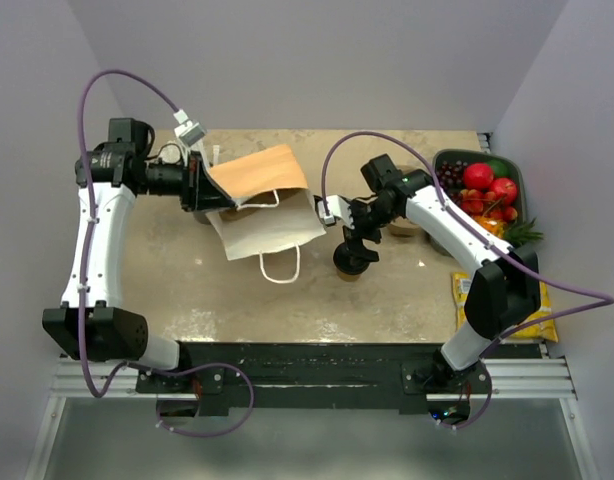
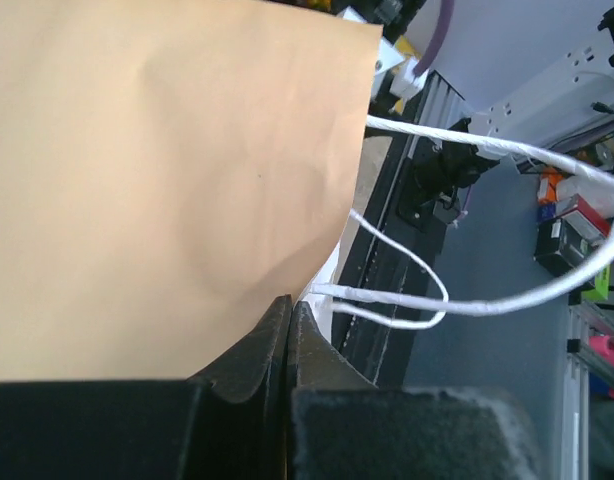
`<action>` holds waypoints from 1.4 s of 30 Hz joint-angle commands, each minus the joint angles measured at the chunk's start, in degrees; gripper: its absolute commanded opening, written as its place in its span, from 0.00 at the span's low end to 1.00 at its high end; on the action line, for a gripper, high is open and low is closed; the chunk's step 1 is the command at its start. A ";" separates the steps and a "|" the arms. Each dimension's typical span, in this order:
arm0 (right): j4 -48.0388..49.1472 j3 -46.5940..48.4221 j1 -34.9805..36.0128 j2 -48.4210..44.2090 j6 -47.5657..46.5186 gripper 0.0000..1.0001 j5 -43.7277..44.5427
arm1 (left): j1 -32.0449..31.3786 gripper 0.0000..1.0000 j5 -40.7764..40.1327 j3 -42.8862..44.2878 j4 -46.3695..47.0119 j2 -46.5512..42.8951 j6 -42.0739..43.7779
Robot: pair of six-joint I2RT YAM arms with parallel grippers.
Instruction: Pack the takeout coffee
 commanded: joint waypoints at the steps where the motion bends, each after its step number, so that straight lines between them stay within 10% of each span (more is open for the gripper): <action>1: 2.55 -2.01 0.22 -0.96 0.40 0.99 1.00 | 1.19 0.00 -3.40 -8.73 -1.81 1.73 2.48; 19: 0.53 -2.28 -0.31 -4.39 0.32 0.99 0.56 | 5.23 0.00 12.94 -10.49 -1.63 -0.03 -10.15; 42: 4.31 -6.32 -0.31 -1.40 -2.15 0.99 0.30 | 6.81 0.00 -11.86 -15.08 3.64 4.54 -3.22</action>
